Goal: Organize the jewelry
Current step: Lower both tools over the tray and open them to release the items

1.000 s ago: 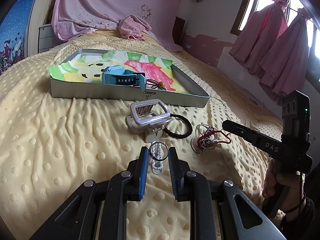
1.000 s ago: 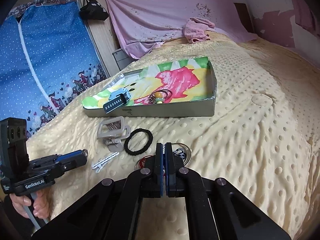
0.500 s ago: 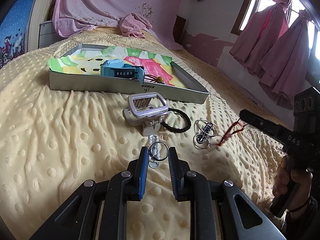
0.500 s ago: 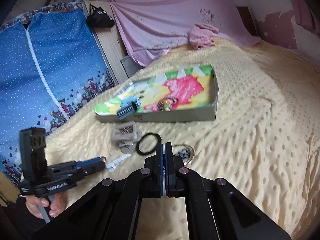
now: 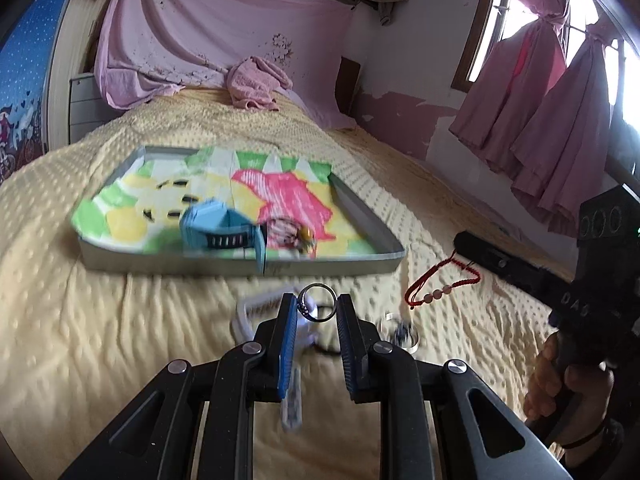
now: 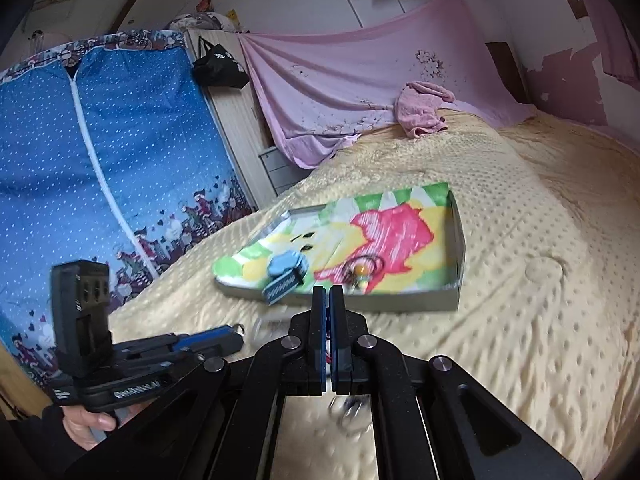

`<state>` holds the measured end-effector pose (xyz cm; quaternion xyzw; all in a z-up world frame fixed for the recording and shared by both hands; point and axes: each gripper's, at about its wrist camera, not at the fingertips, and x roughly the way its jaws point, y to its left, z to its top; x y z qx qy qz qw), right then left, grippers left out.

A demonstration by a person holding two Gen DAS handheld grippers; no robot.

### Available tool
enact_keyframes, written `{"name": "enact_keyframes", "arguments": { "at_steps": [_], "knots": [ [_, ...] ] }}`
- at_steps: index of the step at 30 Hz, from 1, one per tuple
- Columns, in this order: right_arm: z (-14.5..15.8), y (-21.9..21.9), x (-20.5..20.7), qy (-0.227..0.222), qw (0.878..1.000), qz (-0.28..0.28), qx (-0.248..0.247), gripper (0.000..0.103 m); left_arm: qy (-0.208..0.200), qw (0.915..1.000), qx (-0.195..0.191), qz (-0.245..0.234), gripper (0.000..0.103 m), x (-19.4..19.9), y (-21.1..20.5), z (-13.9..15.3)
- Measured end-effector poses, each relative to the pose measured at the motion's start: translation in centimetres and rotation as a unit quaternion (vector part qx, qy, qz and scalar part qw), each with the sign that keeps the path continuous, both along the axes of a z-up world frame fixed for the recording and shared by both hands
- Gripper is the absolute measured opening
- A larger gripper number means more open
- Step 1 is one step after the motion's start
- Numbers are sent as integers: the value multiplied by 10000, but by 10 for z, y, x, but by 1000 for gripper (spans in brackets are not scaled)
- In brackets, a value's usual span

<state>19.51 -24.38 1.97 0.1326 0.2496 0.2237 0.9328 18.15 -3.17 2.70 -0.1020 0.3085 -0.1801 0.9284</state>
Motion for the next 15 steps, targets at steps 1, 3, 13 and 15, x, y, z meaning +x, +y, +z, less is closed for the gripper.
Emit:
{"name": "enact_keyframes", "arguments": {
  "at_steps": [1,3,13,15],
  "knots": [
    [1,0,5,-13,10000,-16,-24,2,-36,10000,6,8,19,5,-1,3],
    [4,-1,20,-76,9999,-67,-89,2,-106,9999,-1,11,19,23,-3,10],
    [-16,-6,96,100,9994,-319,-43,2,592,9980,208,60,19,115,-25,-3],
    [-27,-5,104,320,9989,-326,-36,2,727,9968,326,76,19,121,-29,-11]
  ]
}}
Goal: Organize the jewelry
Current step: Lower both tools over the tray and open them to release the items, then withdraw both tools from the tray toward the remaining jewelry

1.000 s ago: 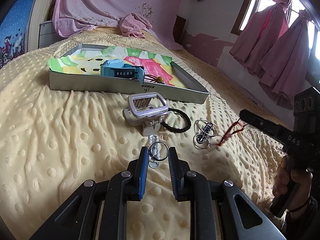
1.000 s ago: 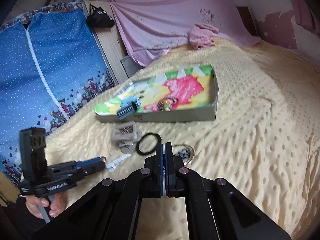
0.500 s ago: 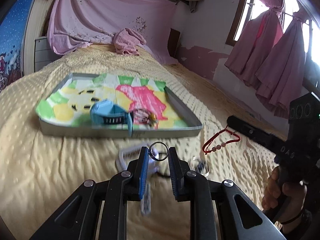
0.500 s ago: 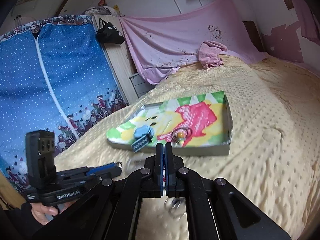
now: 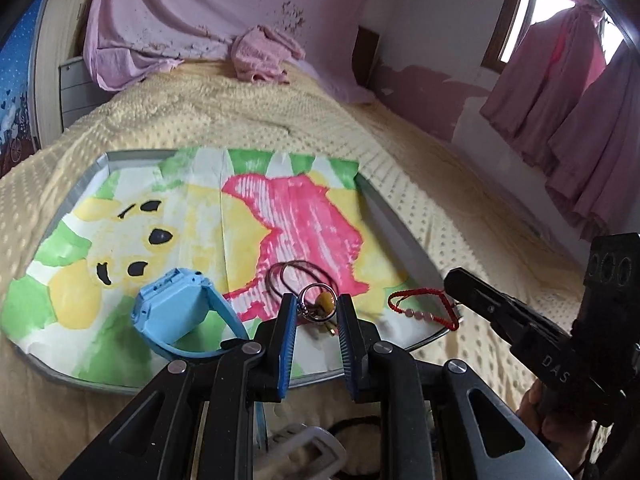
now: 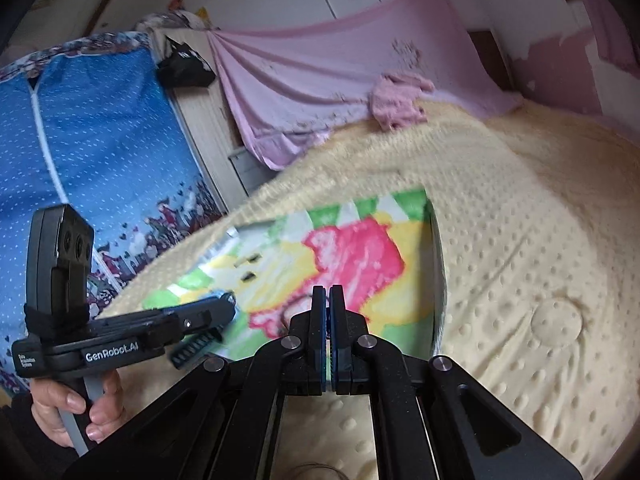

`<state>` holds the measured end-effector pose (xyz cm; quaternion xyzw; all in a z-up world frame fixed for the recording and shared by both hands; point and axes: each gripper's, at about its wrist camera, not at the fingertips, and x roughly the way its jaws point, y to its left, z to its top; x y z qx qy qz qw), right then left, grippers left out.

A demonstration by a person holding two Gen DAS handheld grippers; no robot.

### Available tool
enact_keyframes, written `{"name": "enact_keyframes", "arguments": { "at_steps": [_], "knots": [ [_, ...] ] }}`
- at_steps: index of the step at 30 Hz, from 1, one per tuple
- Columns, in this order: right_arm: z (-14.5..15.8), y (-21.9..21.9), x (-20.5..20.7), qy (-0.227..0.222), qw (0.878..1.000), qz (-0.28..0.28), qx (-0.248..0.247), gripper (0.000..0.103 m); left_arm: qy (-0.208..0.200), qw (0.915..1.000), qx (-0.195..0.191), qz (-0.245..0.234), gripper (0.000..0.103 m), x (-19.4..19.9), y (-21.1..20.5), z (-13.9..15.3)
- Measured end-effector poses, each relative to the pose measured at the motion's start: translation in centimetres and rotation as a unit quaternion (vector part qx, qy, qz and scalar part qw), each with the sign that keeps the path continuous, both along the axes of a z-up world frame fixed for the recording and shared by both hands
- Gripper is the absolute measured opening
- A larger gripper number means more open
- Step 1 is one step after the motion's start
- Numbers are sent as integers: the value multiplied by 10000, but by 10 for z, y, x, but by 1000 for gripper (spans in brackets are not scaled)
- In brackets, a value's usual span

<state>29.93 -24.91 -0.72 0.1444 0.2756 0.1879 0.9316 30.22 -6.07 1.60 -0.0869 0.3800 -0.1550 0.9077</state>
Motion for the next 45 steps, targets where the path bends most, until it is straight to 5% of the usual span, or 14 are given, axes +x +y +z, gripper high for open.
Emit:
{"name": "enact_keyframes", "arguments": {
  "at_steps": [8,10,12,14,22,24,27,28,31,34,39,45],
  "knots": [
    [-28,-2,14,452,9987,-145,-199,2,5,9998,215,47,20,2,-11,-5],
    [-31,-3,15,492,9983,-197,-247,2,-76,9995,295,47,24,-1,-12,-4],
    [-32,-5,15,495,9982,-240,-243,2,-181,9994,306,61,48,-5,-12,-2],
    [-32,-9,13,483,9982,-260,-229,3,-300,9993,226,65,59,-10,-11,0],
    [-21,-22,-2,231,9985,-449,-210,3,-577,9978,224,236,60,-31,-9,6],
    [-15,-24,-9,117,9985,-494,-225,4,-648,9973,162,311,66,-38,-5,8],
    [-5,-27,-26,-88,9981,-568,-206,25,-893,9943,49,587,76,-56,5,15],
    [-1,-27,-33,-183,9978,-600,-217,40,-974,9933,16,618,76,-62,8,17],
    [11,-25,-54,-425,9963,-618,-422,43,-1137,9908,-21,740,79,-80,16,22],
    [22,-24,-77,-644,9944,-646,-542,45,-1375,9861,-88,927,93,-104,26,25],
    [36,-26,-115,-973,9912,-770,-463,65,-1725,9792,-90,1060,103,-138,36,29],
    [49,-19,-159,-1334,9858,-847,-576,86,-2125,9708,24,1117,103,-179,41,32]
  ]
}}
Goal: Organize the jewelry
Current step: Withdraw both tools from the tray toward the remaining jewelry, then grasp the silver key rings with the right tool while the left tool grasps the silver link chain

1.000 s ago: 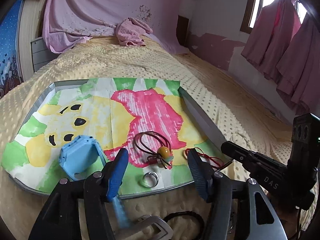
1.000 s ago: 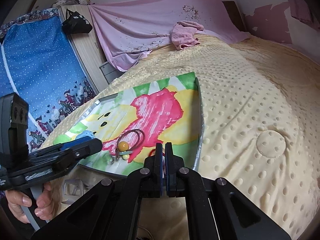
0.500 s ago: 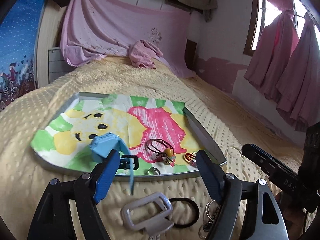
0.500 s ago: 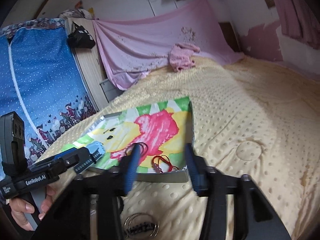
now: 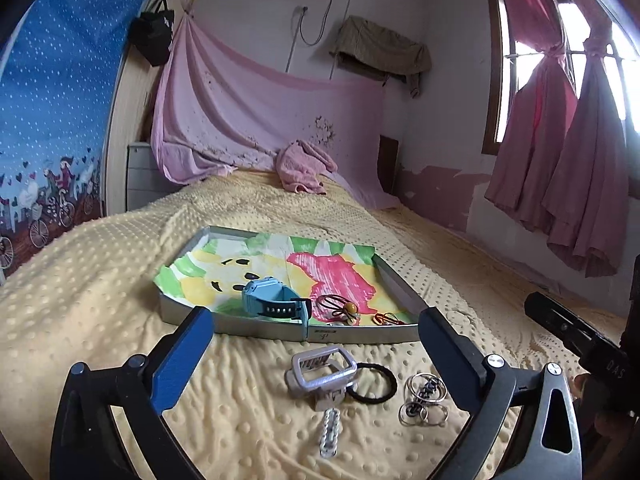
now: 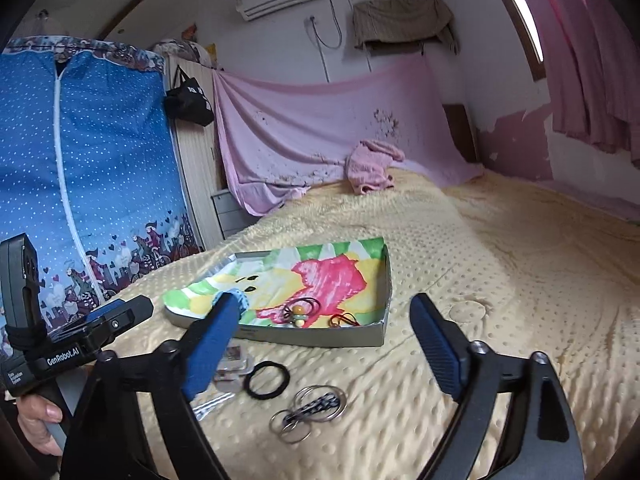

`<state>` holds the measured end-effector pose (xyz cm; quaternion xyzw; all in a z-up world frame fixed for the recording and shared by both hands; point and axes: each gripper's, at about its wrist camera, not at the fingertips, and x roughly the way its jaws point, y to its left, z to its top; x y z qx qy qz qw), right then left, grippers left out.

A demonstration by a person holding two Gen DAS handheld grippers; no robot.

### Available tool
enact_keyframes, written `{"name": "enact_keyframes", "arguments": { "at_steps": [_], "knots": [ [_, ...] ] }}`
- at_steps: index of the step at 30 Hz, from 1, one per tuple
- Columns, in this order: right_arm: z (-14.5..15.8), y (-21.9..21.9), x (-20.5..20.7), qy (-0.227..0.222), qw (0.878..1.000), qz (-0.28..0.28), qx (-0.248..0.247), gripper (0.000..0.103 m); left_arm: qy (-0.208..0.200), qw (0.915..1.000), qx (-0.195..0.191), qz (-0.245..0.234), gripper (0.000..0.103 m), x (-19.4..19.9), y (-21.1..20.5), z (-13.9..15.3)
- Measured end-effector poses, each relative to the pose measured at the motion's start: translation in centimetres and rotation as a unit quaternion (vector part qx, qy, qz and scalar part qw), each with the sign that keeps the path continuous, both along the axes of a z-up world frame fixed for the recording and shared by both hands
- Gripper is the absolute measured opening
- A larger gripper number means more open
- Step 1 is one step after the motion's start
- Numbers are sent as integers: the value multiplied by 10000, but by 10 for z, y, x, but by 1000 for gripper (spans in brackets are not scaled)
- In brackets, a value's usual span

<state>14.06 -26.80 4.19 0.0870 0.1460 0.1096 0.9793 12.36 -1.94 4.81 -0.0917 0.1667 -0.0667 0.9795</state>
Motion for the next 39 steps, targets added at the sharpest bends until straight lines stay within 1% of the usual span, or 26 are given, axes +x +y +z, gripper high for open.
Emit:
{"name": "enact_keyframes", "arguments": {
  "at_steps": [3,5,13,19,24,27,31,32,33,34,36,37,38,39],
  "knots": [
    [3,6,-18,-59,9999,1,-113,89,-60,10000,59,43,103,-13,1,-1],
    [4,10,-29,-123,9998,-13,-183,94,-95,9999,79,68,103,-23,4,-3],
    [-4,17,-63,-134,9987,-56,-492,95,-44,9998,161,49,103,-50,12,-18],
    [-14,14,-77,-155,9982,-104,-574,95,-28,9996,266,89,103,-61,10,-31],
    [-16,11,-72,-44,9984,-62,-554,95,176,9994,307,29,103,-53,7,-36],
    [-20,13,-62,192,9980,-21,-600,95,392,9987,311,-61,103,-45,7,-41],
    [-28,16,-48,528,9967,80,-615,95,811,9959,288,-267,103,-29,7,-50],
    [-30,16,-45,591,9963,107,-609,95,891,9952,264,-322,100,-26,6,-52],
    [-33,17,-42,663,9959,135,-606,95,963,9943,248,-386,94,-22,6,-54],
    [-36,17,-39,747,9953,186,-593,95,1028,9934,239,-445,91,-19,5,-56],
    [-41,19,-32,885,9940,264,-594,93,1141,9917,219,-560,81,-13,3,-59],
    [-44,21,-29,955,9931,325,-596,86,1202,9905,211,-631,79,-11,2,-61],
    [-47,24,-26,1025,9921,364,-618,78,1264,9892,205,-715,74,-8,0,-64],
    [-49,26,-23,1106,9909,410,-642,76,1328,9877,200,-806,70,-5,-1,-66]
  ]
}}
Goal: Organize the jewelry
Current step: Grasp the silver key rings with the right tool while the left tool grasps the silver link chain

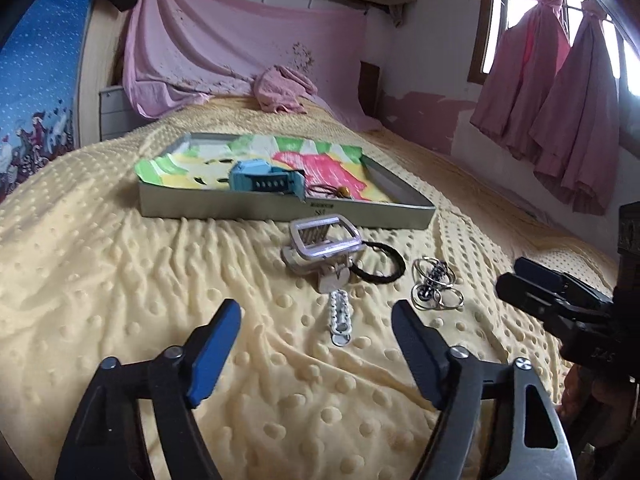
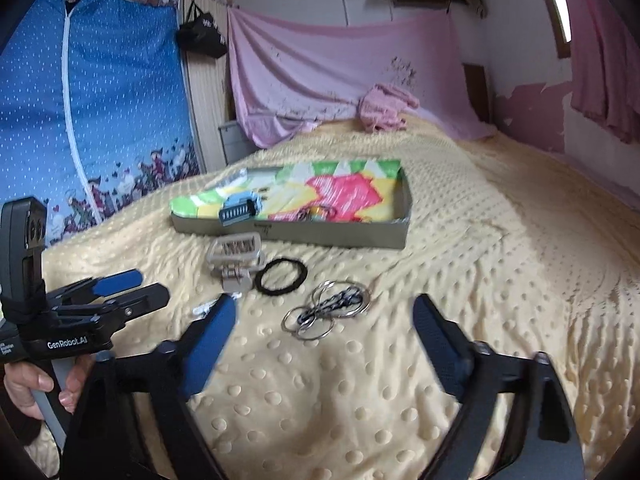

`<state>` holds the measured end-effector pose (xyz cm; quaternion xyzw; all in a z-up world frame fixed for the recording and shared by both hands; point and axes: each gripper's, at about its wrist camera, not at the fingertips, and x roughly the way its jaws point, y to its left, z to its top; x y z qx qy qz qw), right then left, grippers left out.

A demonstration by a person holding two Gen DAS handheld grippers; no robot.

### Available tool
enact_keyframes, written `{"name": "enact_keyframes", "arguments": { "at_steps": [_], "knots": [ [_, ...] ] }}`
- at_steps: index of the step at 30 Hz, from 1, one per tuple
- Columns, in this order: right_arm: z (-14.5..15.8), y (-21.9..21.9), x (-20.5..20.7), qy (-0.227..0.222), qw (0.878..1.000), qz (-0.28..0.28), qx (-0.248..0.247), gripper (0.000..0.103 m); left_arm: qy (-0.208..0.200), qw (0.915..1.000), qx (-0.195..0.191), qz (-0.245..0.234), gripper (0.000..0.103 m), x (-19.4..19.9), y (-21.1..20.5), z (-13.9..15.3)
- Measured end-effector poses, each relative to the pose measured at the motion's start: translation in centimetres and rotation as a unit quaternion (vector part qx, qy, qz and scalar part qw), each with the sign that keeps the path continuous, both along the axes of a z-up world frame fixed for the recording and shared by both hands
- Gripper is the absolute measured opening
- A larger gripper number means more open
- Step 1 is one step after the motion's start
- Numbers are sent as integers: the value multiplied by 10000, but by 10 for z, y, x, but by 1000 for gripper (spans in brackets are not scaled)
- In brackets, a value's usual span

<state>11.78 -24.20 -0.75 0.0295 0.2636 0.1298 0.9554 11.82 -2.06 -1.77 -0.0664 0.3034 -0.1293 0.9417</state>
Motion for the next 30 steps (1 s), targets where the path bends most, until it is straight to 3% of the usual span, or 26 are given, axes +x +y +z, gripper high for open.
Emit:
{"name": "enact_keyframes", "arguments": {
  "at_steps": [5,11,14,18,23,30],
  "knots": [
    [-12,11,16,366,9991,221,-77,62,362,9988,-49,-323,52,14,-8,-11],
    [-27,16,35,808,9962,310,-40,49,782,9952,-205,-549,42,29,-11,-23],
    [-32,16,43,948,9949,334,35,47,912,9939,-211,-588,40,35,-12,-25],
    [-37,17,52,1067,9938,307,91,44,974,9934,-221,-570,32,40,-14,-27],
    [-42,19,56,1172,9928,241,85,24,988,9933,-259,-542,15,41,-13,-27],
    [-41,19,51,1228,9919,311,111,7,866,9945,-111,-586,15,29,-19,-23]
  ]
}}
